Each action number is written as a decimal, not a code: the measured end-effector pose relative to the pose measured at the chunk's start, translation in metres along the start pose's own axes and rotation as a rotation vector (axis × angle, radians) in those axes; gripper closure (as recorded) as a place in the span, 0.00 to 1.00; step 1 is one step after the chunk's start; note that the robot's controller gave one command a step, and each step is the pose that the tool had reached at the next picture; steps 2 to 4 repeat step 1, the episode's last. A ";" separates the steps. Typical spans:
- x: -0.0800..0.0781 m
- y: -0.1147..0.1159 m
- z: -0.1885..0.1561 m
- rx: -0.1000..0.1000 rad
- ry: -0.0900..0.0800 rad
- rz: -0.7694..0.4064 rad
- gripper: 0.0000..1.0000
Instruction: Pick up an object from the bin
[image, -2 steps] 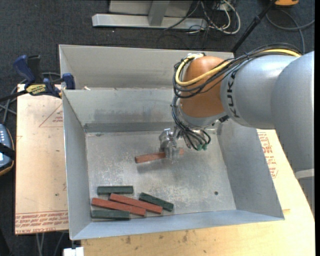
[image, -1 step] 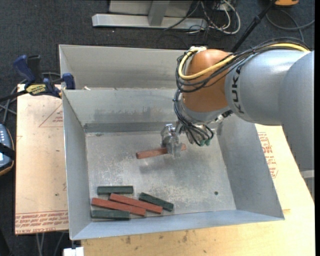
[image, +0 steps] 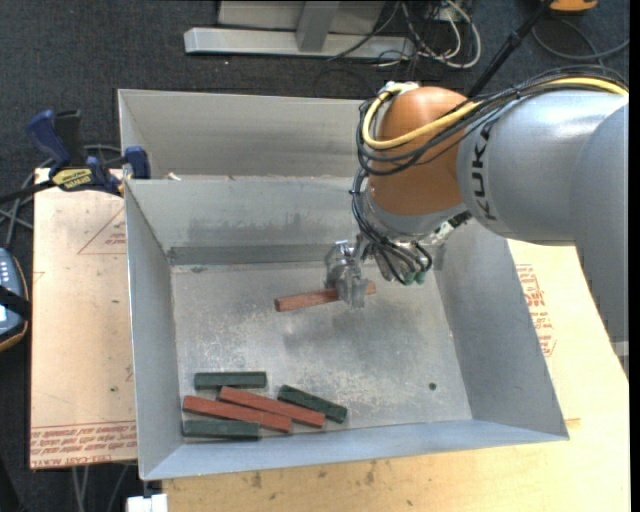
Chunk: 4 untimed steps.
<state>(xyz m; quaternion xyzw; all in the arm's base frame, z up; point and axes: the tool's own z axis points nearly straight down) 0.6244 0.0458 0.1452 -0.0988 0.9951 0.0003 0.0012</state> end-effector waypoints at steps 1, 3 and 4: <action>-0.001 0.000 -0.015 0.000 -0.003 0.000 1.00; -0.001 0.000 -0.015 0.000 -0.003 0.000 1.00; -0.001 0.000 -0.015 0.000 -0.003 0.000 1.00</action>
Offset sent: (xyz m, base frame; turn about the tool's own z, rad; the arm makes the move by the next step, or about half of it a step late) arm 0.0000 -0.0001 0.0414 0.0000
